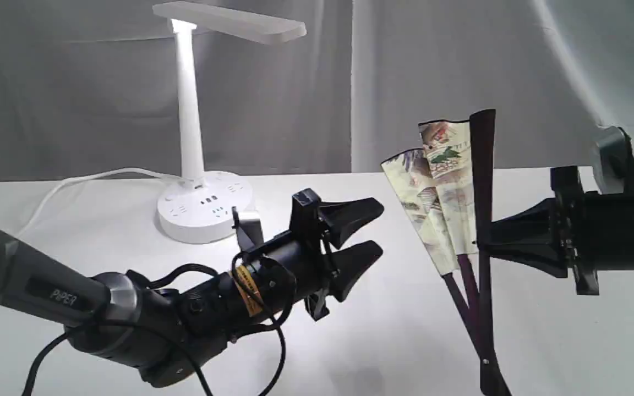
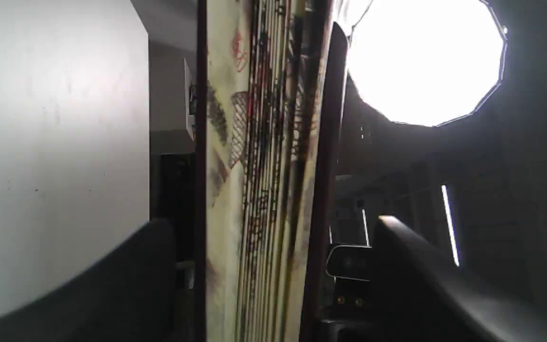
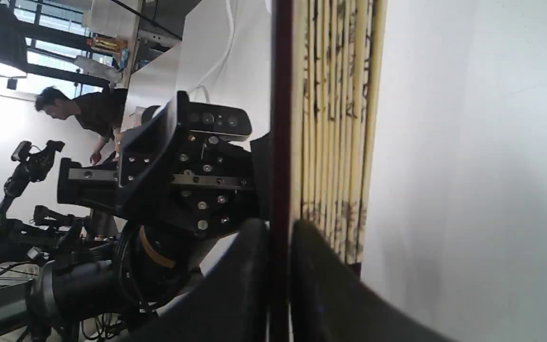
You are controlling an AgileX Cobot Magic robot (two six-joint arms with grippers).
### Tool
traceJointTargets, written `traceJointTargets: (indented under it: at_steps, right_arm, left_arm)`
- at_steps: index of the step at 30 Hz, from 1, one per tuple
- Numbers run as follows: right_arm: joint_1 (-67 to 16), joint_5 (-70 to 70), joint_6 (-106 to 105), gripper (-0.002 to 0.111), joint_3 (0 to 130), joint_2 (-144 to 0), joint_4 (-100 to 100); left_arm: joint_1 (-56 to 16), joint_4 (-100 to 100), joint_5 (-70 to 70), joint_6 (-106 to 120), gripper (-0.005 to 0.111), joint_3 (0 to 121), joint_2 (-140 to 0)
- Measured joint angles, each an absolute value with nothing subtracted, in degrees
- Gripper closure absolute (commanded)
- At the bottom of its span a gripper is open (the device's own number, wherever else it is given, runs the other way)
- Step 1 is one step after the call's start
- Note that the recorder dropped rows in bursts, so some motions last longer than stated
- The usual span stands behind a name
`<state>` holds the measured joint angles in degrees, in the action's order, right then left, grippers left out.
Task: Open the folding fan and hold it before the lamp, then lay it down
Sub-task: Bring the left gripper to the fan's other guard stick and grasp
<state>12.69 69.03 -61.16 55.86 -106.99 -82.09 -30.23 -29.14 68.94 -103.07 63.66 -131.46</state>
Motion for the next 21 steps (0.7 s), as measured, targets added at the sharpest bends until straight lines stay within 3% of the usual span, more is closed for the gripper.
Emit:
traceJointTargets:
  at_steps: [21]
  right_arm:
    - [10.16, 69.03, -61.16, 0.108, 55.86, -106.99, -82.19]
  left_arm:
    - [-28.75, -27.85, 69.07, -103.09, 0.047, 64.60, -131.46]
